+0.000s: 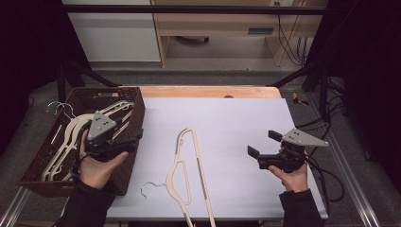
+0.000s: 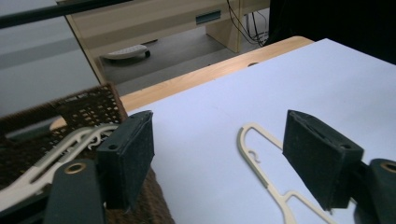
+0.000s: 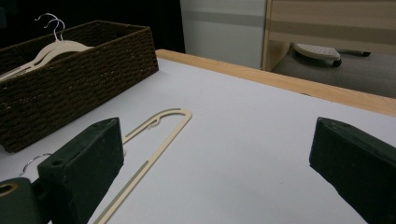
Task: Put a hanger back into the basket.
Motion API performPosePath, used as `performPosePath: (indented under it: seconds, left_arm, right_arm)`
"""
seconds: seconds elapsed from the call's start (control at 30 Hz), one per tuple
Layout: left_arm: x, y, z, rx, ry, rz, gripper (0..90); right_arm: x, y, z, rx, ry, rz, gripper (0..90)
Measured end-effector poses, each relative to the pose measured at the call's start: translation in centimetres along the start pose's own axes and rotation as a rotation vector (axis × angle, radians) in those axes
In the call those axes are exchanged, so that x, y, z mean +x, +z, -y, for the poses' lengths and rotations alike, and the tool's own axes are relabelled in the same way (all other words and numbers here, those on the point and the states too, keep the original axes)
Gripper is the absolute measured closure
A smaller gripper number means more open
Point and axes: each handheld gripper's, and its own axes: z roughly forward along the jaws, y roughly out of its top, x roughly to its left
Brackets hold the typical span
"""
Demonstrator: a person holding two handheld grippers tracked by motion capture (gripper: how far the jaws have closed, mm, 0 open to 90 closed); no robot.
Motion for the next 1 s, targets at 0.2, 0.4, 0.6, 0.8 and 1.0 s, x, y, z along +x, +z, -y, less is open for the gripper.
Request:
performPosePath:
  seconds: [0.2,0.4,0.6,0.8,1.0]
  left_arm:
    - [-1.3,0.5,2.1,-0.016,-0.065,0.068,21.8]
    - [-2.9,1.6,3.6,0.041,-0.047,0.124,20.8]
    - [-4.2,3.6,4.4,0.156,-0.008,0.172,20.0]
    - [-5.3,5.5,4.7,0.266,0.027,0.206,20.0]
    - [-5.8,7.1,5.0,0.355,0.048,0.218,21.5]
  right_arm:
    - [0.1,0.1,0.1,0.007,0.002,0.002,3.2]
    - [0.2,0.3,0.1,0.009,0.002,-0.001,3.3]
    - [0.2,0.3,0.2,0.017,-0.006,0.003,3.3]
    - [0.1,0.3,0.2,0.018,-0.011,0.002,3.3]
    - [0.3,0.3,0.3,0.019,-0.013,-0.001,3.3]
